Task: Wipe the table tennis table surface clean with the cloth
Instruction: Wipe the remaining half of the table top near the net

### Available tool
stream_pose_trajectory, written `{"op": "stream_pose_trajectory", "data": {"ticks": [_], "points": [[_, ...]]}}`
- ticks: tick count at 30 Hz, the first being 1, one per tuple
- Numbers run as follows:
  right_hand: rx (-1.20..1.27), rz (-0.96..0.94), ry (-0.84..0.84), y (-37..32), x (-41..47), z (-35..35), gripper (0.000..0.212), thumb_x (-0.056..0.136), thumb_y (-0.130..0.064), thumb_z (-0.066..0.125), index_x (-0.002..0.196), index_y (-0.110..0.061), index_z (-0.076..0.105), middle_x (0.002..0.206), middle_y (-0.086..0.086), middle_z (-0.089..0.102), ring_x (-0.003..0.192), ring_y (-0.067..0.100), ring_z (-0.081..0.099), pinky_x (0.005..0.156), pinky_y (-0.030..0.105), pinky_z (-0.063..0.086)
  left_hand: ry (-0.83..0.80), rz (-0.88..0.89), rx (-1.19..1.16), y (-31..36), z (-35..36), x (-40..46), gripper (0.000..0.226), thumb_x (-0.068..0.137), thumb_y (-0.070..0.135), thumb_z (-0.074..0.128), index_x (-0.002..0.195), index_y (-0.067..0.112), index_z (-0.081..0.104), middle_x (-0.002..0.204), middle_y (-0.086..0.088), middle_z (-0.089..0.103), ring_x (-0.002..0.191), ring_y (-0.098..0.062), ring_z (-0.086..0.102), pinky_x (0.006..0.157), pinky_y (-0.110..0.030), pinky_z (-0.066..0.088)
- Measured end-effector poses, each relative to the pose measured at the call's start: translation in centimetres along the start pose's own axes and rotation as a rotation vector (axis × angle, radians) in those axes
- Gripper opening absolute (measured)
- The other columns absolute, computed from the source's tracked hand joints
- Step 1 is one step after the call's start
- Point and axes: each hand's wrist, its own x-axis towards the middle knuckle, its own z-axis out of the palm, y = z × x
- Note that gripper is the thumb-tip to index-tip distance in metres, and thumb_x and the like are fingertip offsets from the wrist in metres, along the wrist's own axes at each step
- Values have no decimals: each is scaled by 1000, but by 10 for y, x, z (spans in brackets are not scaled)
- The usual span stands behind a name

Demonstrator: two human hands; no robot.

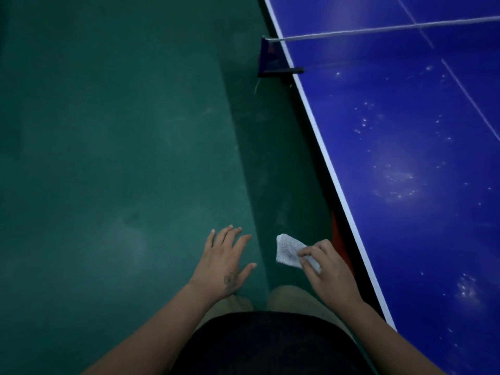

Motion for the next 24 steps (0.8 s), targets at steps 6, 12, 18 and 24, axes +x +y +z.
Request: {"op": "stream_pose_trajectory", "data": {"ticks": [6, 12, 18, 24], "points": [[22, 110, 69, -12, 58, -4, 17, 98, -20, 75, 113, -27, 73, 105, -17, 50, 87, 5, 60, 67, 29, 57, -63, 98, 3, -25, -40, 86, 72, 96, 70, 35, 152, 26, 45, 159, -4, 44, 156, -28, 31, 129, -58, 22], [59, 162, 112, 20, 139, -13, 18, 99, -20, 74, 116, -27, 72, 107, -18, 51, 91, 5, 62, 71, 33, 59, -101, 166, 42, -30, -65, 191, 76, 95, 71, 27, 154, 27, 42, 161, -4, 41, 158, -26, 26, 130, -57, 17], [107, 157, 158, 63, 239, -46, 17, 98, -18, 76, 112, -26, 74, 107, -15, 53, 91, 6, 62, 67, 19, 53, -115, 164, 86, -14, -97, 302, 77, 93, 71, 29, 154, 28, 43, 159, -3, 42, 156, -27, 29, 130, -56, 18], [123, 230, 171, 96, 310, -83, 16, 97, -26, 76, 110, -35, 71, 107, -17, 52, 87, 8, 63, 61, 27, 48, -80, 200, 62, 14, -123, 396, 69, 96, 67, 41, 152, 26, 47, 155, -4, 46, 153, -28, 35, 126, -58, 26]]}}
